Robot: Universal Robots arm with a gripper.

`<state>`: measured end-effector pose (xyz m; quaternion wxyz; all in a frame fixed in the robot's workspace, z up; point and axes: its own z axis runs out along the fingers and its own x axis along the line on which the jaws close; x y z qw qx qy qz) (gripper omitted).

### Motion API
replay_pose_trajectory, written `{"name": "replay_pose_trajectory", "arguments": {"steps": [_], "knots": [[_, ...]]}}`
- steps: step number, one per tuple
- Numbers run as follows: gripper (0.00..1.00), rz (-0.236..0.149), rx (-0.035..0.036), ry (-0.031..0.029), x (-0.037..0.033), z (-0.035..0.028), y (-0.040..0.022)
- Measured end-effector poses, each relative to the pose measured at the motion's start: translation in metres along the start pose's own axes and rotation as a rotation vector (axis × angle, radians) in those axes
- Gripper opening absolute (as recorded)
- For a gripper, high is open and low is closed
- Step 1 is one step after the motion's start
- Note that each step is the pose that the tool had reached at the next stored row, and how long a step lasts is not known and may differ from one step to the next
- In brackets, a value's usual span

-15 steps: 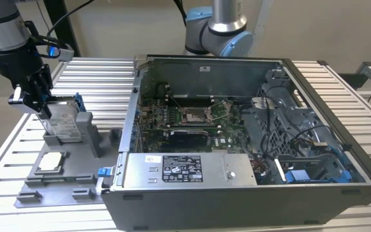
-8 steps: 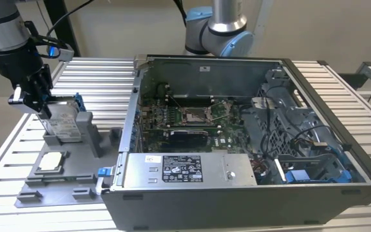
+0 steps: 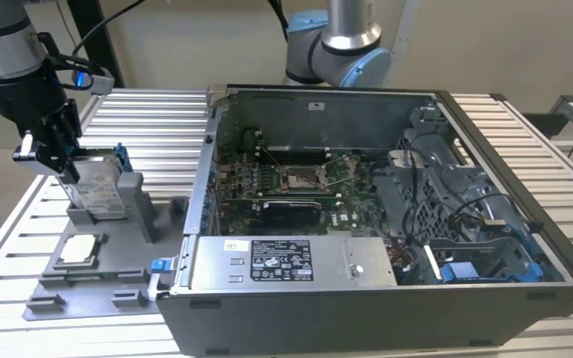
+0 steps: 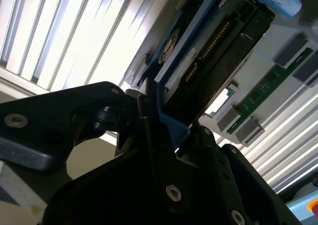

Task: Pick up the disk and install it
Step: 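Pick up the disk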

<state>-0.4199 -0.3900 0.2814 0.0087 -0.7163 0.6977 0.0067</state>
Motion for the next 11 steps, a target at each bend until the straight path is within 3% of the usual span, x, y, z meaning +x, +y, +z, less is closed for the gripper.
{"name": "replay_pose_trajectory", "arguments": {"steps": [11], "knots": [[0.0, 0.0, -0.0001, 0.0015, 0.0, 0.0, 0.0]]}}
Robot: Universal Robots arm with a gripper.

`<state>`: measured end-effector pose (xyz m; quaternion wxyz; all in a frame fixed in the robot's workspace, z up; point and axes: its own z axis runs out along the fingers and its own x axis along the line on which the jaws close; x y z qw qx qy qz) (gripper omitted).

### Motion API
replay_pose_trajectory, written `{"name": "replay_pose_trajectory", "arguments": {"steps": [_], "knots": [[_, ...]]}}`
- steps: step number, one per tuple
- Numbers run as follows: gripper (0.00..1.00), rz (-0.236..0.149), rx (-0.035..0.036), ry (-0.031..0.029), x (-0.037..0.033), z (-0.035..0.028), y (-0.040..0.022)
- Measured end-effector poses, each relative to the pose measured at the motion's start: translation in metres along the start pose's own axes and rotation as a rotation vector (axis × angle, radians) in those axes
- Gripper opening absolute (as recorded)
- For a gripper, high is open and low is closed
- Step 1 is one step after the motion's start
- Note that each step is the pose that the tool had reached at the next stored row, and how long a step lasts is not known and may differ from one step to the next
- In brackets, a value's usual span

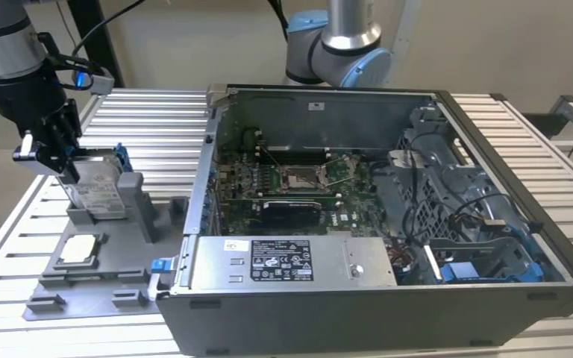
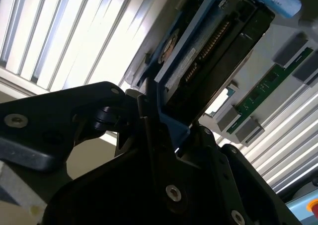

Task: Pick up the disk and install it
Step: 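Pick up the disk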

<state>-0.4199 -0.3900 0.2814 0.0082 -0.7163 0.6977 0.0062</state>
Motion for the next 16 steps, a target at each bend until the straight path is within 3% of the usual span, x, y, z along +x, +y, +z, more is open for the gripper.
{"name": "replay_pose_trajectory", "arguments": {"steps": [9, 16], "knots": [[0.0, 0.0, -0.0001, 0.0003, 0.0, -0.0005, -0.0001], [0.0, 0.0, 0.0, 0.0003, -0.0002, -0.0092, 0.0]]}}
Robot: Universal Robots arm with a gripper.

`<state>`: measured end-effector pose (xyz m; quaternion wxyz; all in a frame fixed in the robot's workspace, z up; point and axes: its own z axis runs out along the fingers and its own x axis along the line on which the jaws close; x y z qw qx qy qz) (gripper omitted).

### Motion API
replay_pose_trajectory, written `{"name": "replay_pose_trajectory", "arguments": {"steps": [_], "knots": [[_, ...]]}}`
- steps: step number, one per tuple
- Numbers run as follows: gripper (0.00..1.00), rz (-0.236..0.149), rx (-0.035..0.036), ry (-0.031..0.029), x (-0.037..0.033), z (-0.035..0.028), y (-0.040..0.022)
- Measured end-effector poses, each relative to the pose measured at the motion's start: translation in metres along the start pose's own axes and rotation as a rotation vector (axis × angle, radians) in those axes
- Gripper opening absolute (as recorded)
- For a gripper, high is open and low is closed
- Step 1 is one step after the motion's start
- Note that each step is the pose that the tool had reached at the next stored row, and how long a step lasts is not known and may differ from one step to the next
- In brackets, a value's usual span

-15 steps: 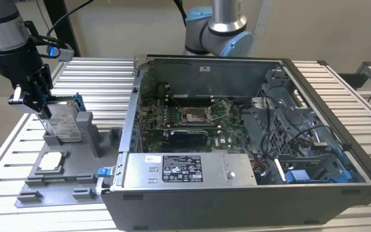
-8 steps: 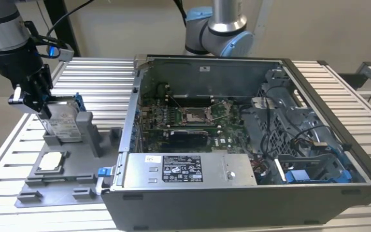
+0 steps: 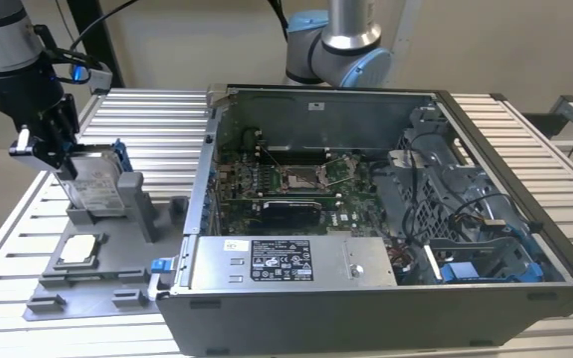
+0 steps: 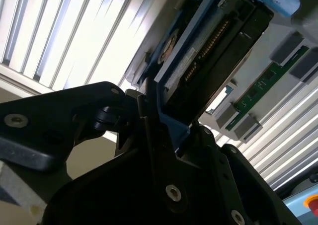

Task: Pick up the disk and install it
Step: 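Pick up the disk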

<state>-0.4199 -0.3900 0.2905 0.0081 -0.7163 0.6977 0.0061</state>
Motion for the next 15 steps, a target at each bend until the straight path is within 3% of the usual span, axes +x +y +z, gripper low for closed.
{"name": "replay_pose_trajectory", "arguments": {"steps": [15], "knots": [[0.0, 0.0, 0.0001, 0.0004, -0.0007, -0.0321, -0.0001]]}}
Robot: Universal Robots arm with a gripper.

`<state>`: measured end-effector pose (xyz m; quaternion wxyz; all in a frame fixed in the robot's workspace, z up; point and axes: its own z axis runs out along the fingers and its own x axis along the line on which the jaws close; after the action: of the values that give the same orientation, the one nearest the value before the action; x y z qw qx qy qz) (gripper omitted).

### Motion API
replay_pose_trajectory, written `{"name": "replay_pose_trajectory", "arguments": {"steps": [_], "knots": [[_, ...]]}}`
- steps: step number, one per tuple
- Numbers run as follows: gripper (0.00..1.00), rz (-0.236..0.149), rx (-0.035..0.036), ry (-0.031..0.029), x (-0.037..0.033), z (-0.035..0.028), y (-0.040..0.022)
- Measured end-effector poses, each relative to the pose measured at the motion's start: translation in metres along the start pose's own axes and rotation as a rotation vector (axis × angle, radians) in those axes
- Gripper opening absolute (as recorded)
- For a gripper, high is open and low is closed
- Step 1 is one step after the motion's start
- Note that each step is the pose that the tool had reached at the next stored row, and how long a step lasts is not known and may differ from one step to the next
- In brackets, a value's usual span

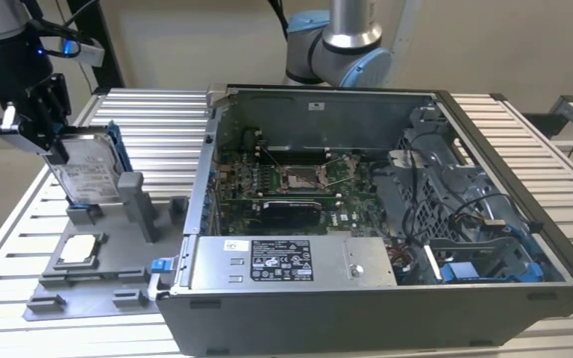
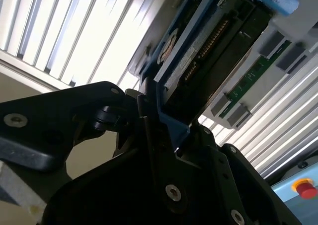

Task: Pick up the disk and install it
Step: 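Pick up the disk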

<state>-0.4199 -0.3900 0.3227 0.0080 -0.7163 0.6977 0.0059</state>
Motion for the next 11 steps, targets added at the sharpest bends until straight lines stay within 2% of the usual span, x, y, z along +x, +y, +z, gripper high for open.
{"name": "replay_pose_trajectory", "arguments": {"steps": [11], "knots": [[0.0, 0.0, -0.0001, 0.0014, -0.0005, -0.0225, -0.0001]]}}
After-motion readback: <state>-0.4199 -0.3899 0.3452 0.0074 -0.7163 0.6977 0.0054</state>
